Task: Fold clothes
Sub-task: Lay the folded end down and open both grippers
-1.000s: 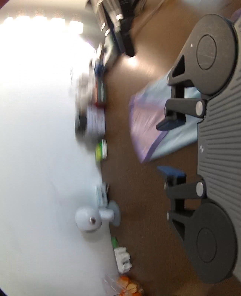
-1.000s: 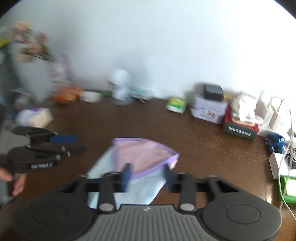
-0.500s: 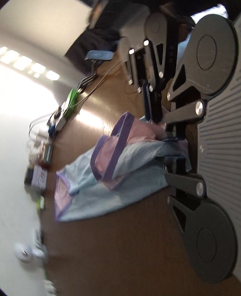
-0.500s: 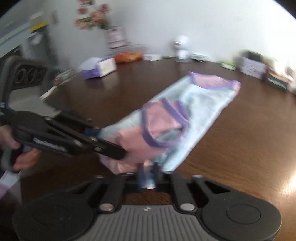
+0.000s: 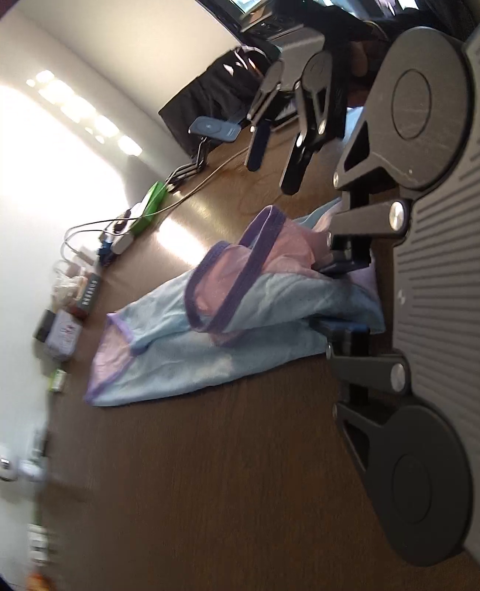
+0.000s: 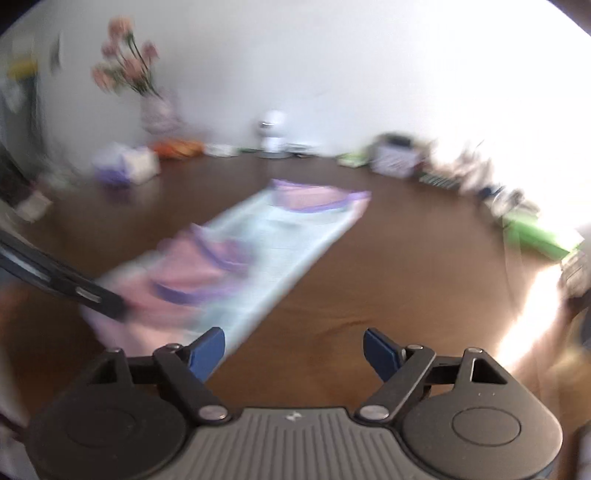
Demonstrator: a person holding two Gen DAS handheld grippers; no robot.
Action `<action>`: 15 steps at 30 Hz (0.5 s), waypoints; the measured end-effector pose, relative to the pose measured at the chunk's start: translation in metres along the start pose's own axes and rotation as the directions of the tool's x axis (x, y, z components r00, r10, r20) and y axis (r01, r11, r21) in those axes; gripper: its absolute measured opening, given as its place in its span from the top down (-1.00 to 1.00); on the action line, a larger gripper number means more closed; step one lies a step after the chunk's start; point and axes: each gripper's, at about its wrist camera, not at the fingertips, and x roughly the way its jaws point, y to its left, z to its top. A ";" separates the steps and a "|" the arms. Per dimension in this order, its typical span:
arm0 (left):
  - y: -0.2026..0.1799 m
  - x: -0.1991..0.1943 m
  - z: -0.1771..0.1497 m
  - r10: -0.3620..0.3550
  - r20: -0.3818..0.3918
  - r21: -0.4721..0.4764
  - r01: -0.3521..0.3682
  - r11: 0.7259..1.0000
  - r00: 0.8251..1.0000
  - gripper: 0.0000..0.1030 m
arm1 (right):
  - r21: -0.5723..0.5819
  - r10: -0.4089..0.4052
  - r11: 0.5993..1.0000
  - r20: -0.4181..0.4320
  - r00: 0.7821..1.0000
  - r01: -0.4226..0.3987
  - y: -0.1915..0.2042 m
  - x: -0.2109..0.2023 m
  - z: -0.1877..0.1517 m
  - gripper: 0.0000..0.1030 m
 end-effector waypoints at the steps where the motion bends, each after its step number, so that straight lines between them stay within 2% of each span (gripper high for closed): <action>1: -0.003 0.000 -0.002 0.010 0.024 0.022 -0.010 1.000 1.000 0.30 | -0.032 -0.001 0.999 0.004 1.000 0.001 -0.002 0.004 0.000 -0.58; 3: -0.009 0.000 -0.006 0.032 0.072 0.059 -0.036 0.998 0.997 0.03 | -0.023 0.037 0.999 -0.010 0.999 -0.037 -0.011 0.011 -0.001 -0.60; 6: -0.018 0.003 -0.012 0.074 0.131 0.108 -0.088 0.990 0.989 -0.40 | 0.032 0.081 0.996 -0.070 0.994 -0.079 -0.025 0.022 -0.003 -0.81; 7: -0.020 0.005 -0.013 0.086 0.138 0.121 -0.103 0.987 0.987 -0.60 | 0.048 0.084 0.996 -0.064 0.994 -0.081 -0.028 0.022 -0.004 -0.88; 8: -0.022 0.006 -0.014 0.097 0.138 0.134 -0.115 0.984 0.986 -0.66 | 0.042 0.081 0.996 -0.065 0.995 -0.078 -0.029 0.023 -0.004 -0.91; 10: -0.026 0.009 -0.015 0.118 0.139 0.159 -0.139 0.977 0.983 -0.92 | 0.039 0.079 0.996 -0.064 0.995 -0.076 -0.030 0.024 -0.007 -1.00; 12: -0.030 0.011 -0.017 0.138 0.141 0.184 -0.163 0.969 0.980 -0.99 | 0.042 0.080 0.996 -0.056 0.995 -0.078 -0.031 0.025 -0.010 -1.00; 15: -0.035 0.015 -0.019 0.169 0.144 0.221 -0.198 0.955 0.975 -0.99 | 0.044 0.077 0.996 -0.054 0.996 -0.075 -0.031 0.024 -0.013 -1.00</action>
